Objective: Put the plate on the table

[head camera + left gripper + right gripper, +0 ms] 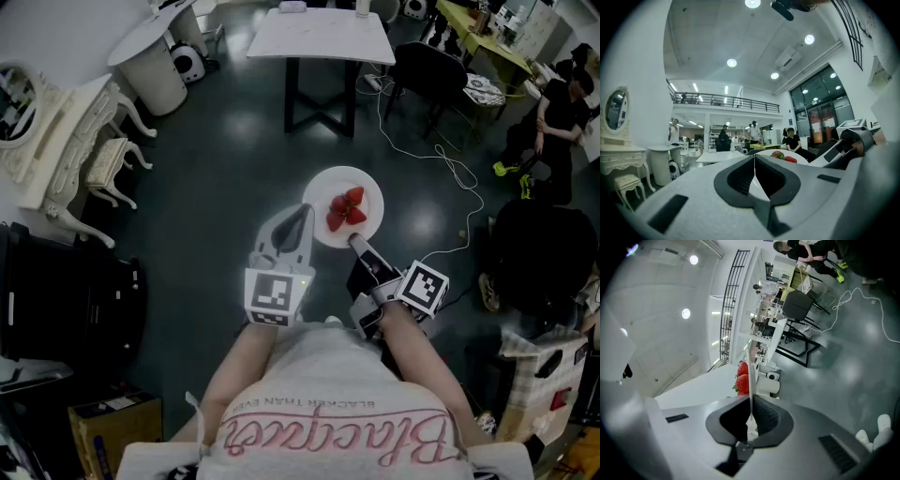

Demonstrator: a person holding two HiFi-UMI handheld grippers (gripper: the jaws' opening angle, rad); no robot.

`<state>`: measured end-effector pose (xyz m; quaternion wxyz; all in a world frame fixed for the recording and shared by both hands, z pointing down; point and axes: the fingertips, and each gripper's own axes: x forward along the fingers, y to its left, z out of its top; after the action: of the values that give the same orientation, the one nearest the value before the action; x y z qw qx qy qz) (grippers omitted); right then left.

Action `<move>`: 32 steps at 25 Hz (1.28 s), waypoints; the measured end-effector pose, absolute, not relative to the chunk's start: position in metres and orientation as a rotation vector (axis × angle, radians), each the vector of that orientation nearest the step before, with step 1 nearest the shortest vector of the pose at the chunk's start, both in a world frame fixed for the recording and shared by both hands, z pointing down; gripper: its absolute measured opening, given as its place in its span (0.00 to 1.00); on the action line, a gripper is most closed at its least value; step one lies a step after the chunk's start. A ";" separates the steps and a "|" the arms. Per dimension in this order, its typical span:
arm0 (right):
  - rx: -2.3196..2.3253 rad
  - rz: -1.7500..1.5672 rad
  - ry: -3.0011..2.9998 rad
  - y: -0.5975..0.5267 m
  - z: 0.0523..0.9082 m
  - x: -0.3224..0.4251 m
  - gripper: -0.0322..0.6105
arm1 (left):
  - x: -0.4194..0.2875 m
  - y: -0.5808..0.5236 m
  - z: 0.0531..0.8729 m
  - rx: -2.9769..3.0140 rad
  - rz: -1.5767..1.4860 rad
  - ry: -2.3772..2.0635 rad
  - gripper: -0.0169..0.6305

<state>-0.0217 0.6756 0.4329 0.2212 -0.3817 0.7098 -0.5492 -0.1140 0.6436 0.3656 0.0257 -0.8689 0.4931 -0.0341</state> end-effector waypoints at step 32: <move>-0.997 -1.522 1.995 0.564 0.446 0.023 0.07 | -0.078 0.537 0.376 -2.653 -0.091 1.621 0.04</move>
<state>0.0229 0.5645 0.4462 0.2191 -0.3604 0.7209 -0.5499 -0.0785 0.5371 0.3755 0.0156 -0.8528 0.5212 -0.0294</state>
